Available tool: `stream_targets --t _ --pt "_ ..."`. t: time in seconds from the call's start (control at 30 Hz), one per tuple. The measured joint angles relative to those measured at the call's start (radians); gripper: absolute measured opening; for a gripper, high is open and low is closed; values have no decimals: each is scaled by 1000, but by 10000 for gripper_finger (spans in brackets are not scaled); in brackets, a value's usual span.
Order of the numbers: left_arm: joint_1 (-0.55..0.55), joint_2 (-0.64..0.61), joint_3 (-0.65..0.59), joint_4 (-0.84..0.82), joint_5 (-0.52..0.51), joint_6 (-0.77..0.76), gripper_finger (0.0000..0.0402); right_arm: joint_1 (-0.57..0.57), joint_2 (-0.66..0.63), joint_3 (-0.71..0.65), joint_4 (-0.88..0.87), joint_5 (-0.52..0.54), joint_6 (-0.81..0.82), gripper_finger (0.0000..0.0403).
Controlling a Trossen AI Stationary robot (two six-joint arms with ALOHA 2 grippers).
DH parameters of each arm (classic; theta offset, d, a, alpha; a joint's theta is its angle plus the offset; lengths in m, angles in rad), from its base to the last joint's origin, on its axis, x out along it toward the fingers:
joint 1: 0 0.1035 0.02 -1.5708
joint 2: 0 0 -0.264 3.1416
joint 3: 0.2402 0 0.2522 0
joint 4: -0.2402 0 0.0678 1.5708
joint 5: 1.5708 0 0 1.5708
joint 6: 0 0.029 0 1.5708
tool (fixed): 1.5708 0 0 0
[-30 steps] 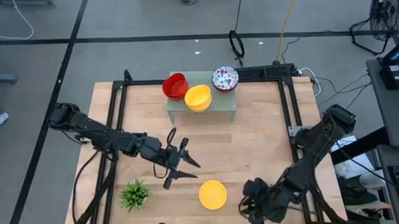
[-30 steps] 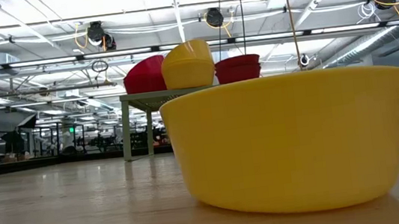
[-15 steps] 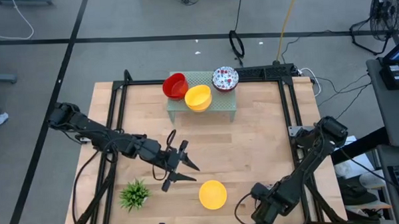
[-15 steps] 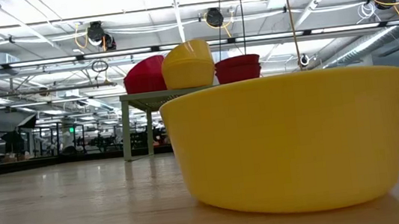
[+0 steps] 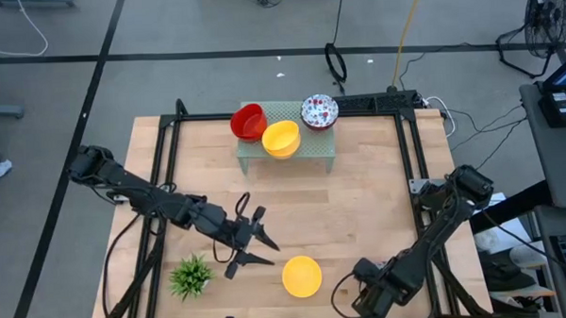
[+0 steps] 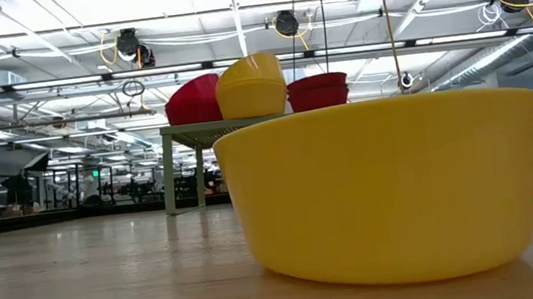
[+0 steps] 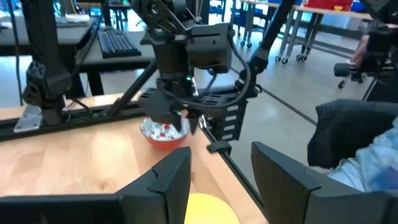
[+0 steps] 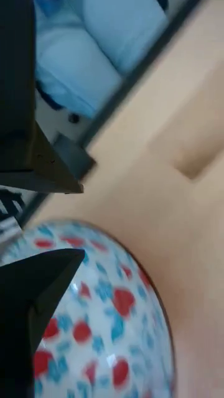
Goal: Pick & Place Mini bowls
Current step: Stack the red patterned bowl on top of the red patterned bowls on the shelf
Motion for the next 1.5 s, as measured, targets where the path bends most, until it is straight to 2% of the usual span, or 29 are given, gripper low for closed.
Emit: stream_targets --t 0.43,0.57,0.77,0.97,1.23,1.5 --pt "-9 0 0 -36 0 1 173 0 0 -125 2 -9 40 138" --pt "-9 0 0 -36 0 3 173 0 0 -158 4 -11 -7 107" --pt "-9 0 0 -36 0 3 173 -13 -6 -176 -38 -37 -103 19" --pt "-9 0 0 -36 0 2 173 -56 -6 -177 -83 -37 -206 14" --pt "-8 0 0 -34 -20 61 172 -172 -10 -179 -102 150 -440 10" --pt "-8 0 0 -33 -35 56 172 -284 -40 -183 -11 353 -701 8"
